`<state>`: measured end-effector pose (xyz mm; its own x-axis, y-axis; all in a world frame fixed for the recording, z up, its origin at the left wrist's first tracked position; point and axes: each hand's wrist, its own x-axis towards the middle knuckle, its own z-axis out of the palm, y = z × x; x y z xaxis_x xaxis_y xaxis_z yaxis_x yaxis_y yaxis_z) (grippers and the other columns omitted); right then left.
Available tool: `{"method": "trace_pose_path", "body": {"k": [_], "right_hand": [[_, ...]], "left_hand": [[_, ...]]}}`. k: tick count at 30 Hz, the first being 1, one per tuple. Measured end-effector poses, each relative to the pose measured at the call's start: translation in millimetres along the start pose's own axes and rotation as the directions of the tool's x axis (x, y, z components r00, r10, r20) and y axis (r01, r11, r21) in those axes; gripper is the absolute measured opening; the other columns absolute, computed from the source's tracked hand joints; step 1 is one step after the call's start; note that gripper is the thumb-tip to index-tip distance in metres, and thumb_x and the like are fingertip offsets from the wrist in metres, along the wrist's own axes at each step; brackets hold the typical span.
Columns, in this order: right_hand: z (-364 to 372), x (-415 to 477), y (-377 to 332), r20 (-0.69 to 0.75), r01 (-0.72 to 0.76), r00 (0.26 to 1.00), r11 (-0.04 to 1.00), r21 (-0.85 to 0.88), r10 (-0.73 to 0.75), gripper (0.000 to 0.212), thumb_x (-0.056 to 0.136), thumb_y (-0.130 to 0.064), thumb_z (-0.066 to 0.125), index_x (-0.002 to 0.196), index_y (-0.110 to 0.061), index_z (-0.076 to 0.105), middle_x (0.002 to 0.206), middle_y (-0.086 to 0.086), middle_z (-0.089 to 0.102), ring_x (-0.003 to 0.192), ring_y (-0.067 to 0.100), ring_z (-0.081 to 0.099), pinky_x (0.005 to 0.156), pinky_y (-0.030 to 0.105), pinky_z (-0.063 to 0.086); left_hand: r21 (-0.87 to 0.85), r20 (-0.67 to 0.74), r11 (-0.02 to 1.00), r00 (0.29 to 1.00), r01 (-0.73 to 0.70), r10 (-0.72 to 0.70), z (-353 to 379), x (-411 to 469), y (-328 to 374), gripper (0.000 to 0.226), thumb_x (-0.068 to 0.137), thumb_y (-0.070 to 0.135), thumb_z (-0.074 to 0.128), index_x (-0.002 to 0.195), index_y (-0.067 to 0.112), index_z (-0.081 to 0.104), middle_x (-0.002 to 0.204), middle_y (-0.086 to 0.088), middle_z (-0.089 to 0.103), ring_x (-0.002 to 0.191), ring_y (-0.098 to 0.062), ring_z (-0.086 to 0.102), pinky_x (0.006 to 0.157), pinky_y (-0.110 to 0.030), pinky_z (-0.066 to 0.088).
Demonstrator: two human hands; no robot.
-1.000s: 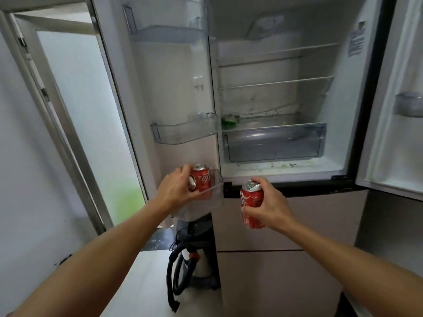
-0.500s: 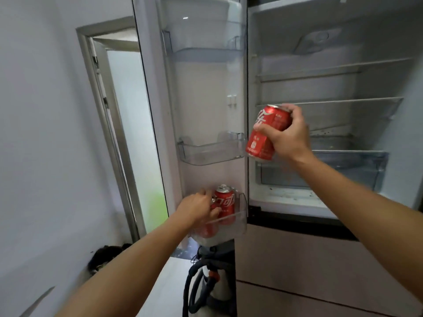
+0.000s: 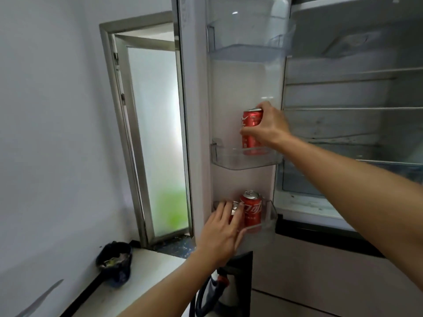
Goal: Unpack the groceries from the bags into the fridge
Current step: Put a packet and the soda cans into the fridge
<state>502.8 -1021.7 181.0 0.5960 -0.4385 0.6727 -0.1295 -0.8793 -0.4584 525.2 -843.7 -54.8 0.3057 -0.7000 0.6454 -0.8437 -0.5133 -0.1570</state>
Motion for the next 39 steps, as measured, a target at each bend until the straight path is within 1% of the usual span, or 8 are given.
{"method": "trace_pose_path", "body": {"k": [8, 17, 20, 23, 26, 29, 33, 39], "right_hand": [[-7.0, 3.5, -6.1, 0.044, 0.126, 0.992, 0.876, -0.466, -0.12, 0.077, 0.077, -0.063, 0.066, 0.138, -0.021, 0.044, 0.139, 0.01, 0.042, 0.128, 0.029, 0.036, 0.099, 0.047, 0.039], [-23.1, -28.5, -10.7, 0.12, 0.077, 0.992, 0.94, -0.332, -0.039, 0.095, 0.071, -0.06, 0.074, 0.148, -0.027, 0.028, 0.144, 0.008, 0.038, 0.13, 0.028, 0.039, 0.105, 0.048, 0.035], [-27.0, -40.7, -18.6, 0.067, 0.054, 0.997, 0.941, -0.335, -0.034, 0.086, 0.076, -0.055, 0.072, 0.146, -0.026, 0.032, 0.144, 0.008, 0.04, 0.13, 0.027, 0.04, 0.105, 0.047, 0.034], [-33.2, -53.3, -26.1, -0.068, 0.072, 0.993, 0.943, -0.325, -0.1, 0.062, 0.085, -0.047, 0.066, 0.138, -0.021, 0.045, 0.133, 0.008, 0.051, 0.121, 0.026, 0.049, 0.097, 0.043, 0.042], [-37.1, -71.3, -38.1, -0.152, 0.131, 0.971, 0.945, -0.3, -0.183, 0.037, 0.089, -0.039, 0.058, 0.119, -0.017, 0.06, 0.116, 0.006, 0.06, 0.102, 0.024, 0.058, 0.081, 0.034, 0.045], [-32.4, -101.4, -58.0, -0.128, 0.245, 0.951, 0.938, -0.244, -0.282, 0.028, 0.091, -0.035, 0.057, 0.111, -0.017, 0.064, 0.109, 0.005, 0.064, 0.093, 0.024, 0.06, 0.075, 0.03, 0.043], [-10.0, -154.3, -83.5, 0.002, 0.355, 0.934, 0.93, -0.096, -0.356, 0.023, 0.092, -0.033, 0.058, 0.105, -0.016, 0.065, 0.098, 0.001, 0.067, 0.08, 0.016, 0.062, 0.073, 0.036, 0.054], [53.3, -262.1, -127.9, 0.279, 0.374, 0.883, 0.925, 0.07, -0.378, 0.025, 0.091, -0.038, 0.057, 0.11, -0.024, 0.066, 0.1, -0.007, 0.067, 0.087, 0.017, 0.064, 0.076, 0.033, 0.049]], "left_hand": [[-0.028, -0.001, 1.0, 1.0, -0.005, 0.005, 6.5, 1.3, -5.0, 0.059, 0.095, 0.048, 0.037, 0.14, 0.01, 0.046, 0.133, -0.019, 0.054, 0.122, -0.036, 0.052, 0.096, -0.041, 0.048], [-0.07, 0.015, 0.995, 0.997, -0.07, 0.071, 0.9, -0.2, -9.8, 0.062, 0.089, 0.046, 0.05, 0.14, 0.011, 0.043, 0.135, -0.02, 0.052, 0.123, -0.036, 0.051, 0.098, -0.041, 0.047], [-0.08, 0.013, 0.994, 0.997, -0.079, 0.08, -6.6, -5.1, -13.0, 0.067, 0.082, 0.042, 0.065, 0.137, 0.011, 0.047, 0.135, -0.021, 0.052, 0.123, -0.037, 0.052, 0.099, -0.043, 0.046], [-0.107, -0.032, 0.988, 0.993, -0.114, 0.111, -20.3, -16.8, -16.9, 0.058, 0.082, 0.035, 0.064, 0.132, 0.009, 0.05, 0.136, -0.021, 0.051, 0.126, -0.036, 0.05, 0.101, -0.044, 0.047], [-0.076, -0.064, 0.989, 0.99, -0.129, 0.124, -40.6, -32.7, -25.3, 0.033, 0.083, 0.032, 0.056, 0.109, 0.012, 0.06, 0.117, -0.011, 0.06, 0.103, -0.029, 0.059, 0.082, -0.037, 0.05], [-0.037, 0.078, 0.999, 0.997, -0.018, 0.021, -69.0, -58.1, -33.8, 0.025, 0.09, 0.033, 0.043, 0.097, 0.015, 0.059, 0.096, -0.004, 0.06, 0.082, -0.025, 0.059, 0.064, -0.033, 0.044], [0.018, 0.204, 0.978, 0.957, 0.208, -0.208, -107.6, -112.2, -41.7, 0.026, 0.096, 0.033, 0.041, 0.108, 0.016, 0.056, 0.101, -0.002, 0.063, 0.09, -0.025, 0.061, 0.066, -0.034, 0.044], [0.132, 0.289, 0.89, 0.842, 0.436, -0.456, -171.2, -242.6, -45.7, 0.024, 0.094, 0.034, 0.042, 0.102, 0.017, 0.057, 0.096, -0.002, 0.064, 0.087, -0.026, 0.063, 0.069, -0.037, 0.05]]}}
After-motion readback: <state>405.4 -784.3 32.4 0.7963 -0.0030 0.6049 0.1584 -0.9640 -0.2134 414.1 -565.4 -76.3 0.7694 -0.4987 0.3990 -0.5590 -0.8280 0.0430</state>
